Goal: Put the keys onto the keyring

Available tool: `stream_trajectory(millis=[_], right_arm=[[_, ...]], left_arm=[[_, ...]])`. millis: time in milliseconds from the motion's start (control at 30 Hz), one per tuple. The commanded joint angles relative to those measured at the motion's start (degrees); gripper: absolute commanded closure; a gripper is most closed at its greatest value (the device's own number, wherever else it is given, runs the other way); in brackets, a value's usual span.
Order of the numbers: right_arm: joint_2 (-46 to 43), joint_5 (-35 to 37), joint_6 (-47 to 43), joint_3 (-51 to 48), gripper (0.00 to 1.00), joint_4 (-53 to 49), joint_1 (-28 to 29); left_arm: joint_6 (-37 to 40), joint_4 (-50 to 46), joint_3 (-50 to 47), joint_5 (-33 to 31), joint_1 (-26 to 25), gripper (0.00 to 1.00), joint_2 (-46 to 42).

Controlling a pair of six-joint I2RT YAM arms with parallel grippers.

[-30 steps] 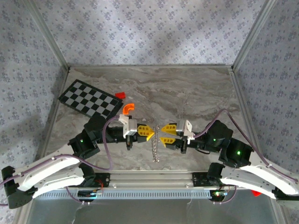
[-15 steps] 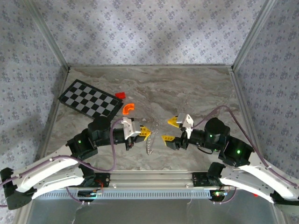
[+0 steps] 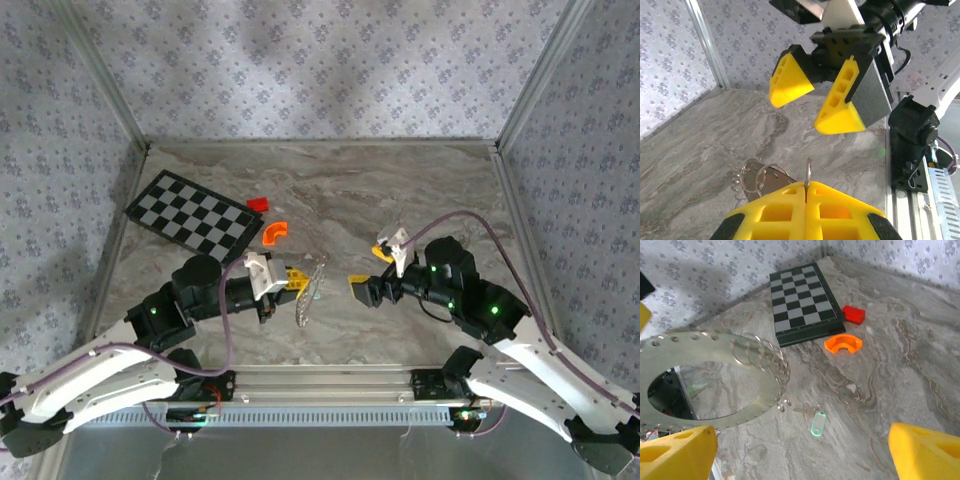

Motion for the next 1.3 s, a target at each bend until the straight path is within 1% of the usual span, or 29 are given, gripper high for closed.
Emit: stream_trajectory(millis=[0,133,233,500,667,800,900,967,1067,1167,1267], right_arm=[[1.15,0.04,2.03,0.65,0.03,-2.52,-0.83],[3.0,2.19,2.78,1.34,0.0,-4.4,-1.65],[4.7,4.03,3.44,2.16,0.0,-6.73,-2.0],[10.62,4.09,5.38,3.7,0.01,-9.75,-2.46],[16.28,0.84,5.18,4.49,0.06,-8.89,-2.84],[22.01,-2.98,3.29,5.91,0.08,-8.05,-3.68],[26.04,-7.44,2.6,6.63,0.11,-5.95,-5.83],[28.78,-10.38,2.03,7.21,0.14,-3.87,-7.48],[33.93,-12.18,1.44,9.16,0.18,-1.79,-8.68],[39.56,-14.45,0.4,11.83,0.21,-0.43,-8.85],[45.49,-17.45,-0.61,14.67,0.22,0.0,-8.98]], left_arm=[[-1.46,0.18,-0.29,-2.72,-0.08,1.0,-1.42],[-3.92,0.59,-1.56,-5.69,-0.08,1.0,-2.73],[-5.99,-0.52,-2.0,-7.94,-0.08,1.0,-3.66],[-10.07,-1.64,-4.94,-11.29,-0.09,1.0,-8.7],[-11.7,-1.68,-7.07,-12.79,-0.04,1.0,-12.3],[-12.29,-2.56,-7.76,-13.84,-0.08,1.0,-13.47],[-11.92,-2.59,-8.82,-14.31,-0.04,1.0,-14.14],[-12.3,-0.41,-10.85,-14.51,-0.06,1.0,-15.06],[-12.67,1.27,-12.58,-14.91,0.01,1.0,-15.6],[-12.13,0.46,-12.83,-16.11,0.1,1.0,-15.81],[-11.65,1.07,-14.39,-15.76,0.44,1.0,-17.65]])
